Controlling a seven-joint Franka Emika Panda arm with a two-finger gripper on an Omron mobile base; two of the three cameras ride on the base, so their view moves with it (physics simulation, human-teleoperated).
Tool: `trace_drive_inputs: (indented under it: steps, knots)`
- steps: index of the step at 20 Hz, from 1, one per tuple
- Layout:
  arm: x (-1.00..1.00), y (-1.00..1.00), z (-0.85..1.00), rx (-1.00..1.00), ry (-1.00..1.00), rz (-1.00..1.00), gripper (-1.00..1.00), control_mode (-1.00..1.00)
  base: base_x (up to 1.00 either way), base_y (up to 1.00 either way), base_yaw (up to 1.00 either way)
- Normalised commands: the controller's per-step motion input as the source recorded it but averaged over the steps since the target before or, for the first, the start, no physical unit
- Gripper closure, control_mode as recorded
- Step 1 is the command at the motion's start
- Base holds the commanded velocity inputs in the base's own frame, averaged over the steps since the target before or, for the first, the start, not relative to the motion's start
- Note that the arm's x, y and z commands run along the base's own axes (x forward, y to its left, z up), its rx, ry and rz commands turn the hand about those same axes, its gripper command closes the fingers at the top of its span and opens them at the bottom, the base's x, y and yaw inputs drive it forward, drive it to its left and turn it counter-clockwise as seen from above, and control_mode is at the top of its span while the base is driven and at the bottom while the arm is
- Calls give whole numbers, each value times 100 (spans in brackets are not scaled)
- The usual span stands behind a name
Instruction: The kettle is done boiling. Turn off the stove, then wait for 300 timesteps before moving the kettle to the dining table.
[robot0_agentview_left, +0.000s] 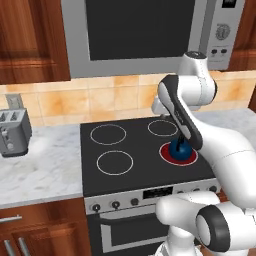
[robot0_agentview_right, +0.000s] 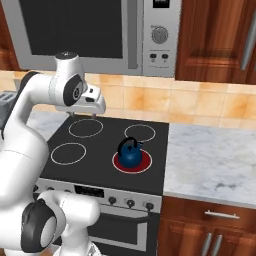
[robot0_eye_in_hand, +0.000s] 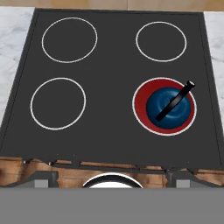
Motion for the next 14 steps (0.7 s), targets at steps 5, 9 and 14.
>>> trace_drive_inputs:
  steps: [5,9,14]
  knots:
    - [0,0,0,0,0,0,-100,100,0,26,0]
    - [0,0,0,0,0,0,-100,100,0,31,0]
    - [0,0,0,0,0,0,-100,100,0,41,0]
